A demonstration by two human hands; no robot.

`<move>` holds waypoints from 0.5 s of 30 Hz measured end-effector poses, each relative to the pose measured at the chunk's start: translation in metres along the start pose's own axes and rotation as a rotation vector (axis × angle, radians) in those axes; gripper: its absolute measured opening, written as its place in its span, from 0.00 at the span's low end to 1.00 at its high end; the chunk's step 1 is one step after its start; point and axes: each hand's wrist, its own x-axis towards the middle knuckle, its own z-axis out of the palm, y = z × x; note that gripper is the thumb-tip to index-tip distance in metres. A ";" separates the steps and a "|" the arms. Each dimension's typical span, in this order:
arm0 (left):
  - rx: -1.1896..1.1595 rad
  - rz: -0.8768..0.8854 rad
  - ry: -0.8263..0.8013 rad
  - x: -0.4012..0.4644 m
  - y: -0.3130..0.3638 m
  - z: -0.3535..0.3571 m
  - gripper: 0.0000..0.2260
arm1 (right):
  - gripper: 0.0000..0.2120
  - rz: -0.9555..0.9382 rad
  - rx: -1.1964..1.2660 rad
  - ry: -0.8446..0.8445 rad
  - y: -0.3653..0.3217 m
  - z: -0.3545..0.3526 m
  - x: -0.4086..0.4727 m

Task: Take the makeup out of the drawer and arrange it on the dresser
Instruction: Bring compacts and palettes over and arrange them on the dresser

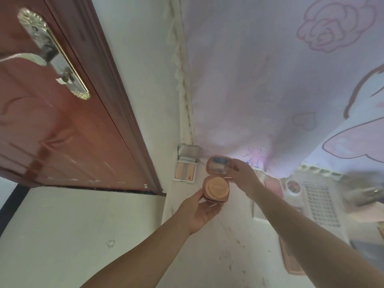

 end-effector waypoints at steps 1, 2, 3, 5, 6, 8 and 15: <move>-0.013 0.016 0.020 0.003 0.002 0.002 0.13 | 0.10 0.004 -0.052 0.008 0.000 0.003 0.010; -0.025 0.028 0.037 0.006 0.005 0.004 0.11 | 0.10 0.002 -0.113 0.018 -0.001 0.005 0.020; -0.038 0.038 0.056 0.009 0.009 0.006 0.11 | 0.09 -0.006 -0.171 0.025 -0.002 0.008 0.029; -0.066 0.062 0.087 0.017 0.015 0.009 0.11 | 0.09 -0.017 -0.218 0.028 -0.002 0.013 0.043; -0.076 0.072 0.098 0.020 0.018 0.010 0.11 | 0.10 -0.012 -0.212 0.025 -0.002 0.015 0.049; -0.083 0.080 0.115 0.026 0.020 0.011 0.09 | 0.10 -0.023 -0.250 0.042 0.002 0.019 0.059; -0.116 0.105 0.182 0.036 0.019 0.014 0.09 | 0.10 -0.078 -0.366 0.086 0.016 0.023 0.069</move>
